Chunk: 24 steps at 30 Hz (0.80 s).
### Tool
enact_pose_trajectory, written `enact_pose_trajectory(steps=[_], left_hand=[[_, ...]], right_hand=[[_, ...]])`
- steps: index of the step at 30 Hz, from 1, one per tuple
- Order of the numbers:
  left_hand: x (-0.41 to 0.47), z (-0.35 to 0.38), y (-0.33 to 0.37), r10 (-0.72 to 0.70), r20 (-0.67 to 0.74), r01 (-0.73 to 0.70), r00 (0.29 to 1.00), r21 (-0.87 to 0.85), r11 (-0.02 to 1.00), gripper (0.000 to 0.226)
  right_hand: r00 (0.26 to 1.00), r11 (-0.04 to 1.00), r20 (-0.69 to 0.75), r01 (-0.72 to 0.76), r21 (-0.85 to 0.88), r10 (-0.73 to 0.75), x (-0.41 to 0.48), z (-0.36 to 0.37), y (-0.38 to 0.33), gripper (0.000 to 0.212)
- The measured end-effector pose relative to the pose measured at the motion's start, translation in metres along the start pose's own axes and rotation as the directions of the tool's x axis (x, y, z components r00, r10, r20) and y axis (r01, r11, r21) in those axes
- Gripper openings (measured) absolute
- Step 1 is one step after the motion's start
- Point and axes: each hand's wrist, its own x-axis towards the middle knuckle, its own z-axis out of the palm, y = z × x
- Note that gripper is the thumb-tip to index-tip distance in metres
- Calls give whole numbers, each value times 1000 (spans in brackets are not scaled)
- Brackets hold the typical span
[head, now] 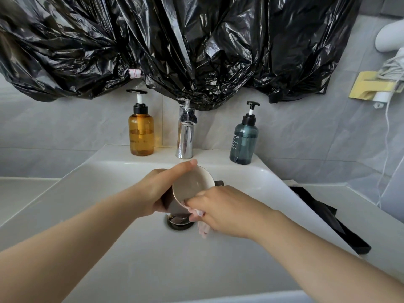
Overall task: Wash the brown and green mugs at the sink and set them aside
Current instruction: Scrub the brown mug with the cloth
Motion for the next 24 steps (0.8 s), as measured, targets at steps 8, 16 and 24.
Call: enact_pose_trajectory(steps=[8,16,24], left_hand=[[2,12,-2,126,-130,-145,983,-151,978,67],[2,2,-3,-18,-42,19,999,28,999,78],[2,15,-8,38,-208,-65,977,-124,990,69]], right_hand=[[982,792,-29,-134,595,188,2,1,-10,33],[999,994,16,-43,103,42,-3,3,2,24],[982,778,69,-182,602,176,-4,2,-10,30]])
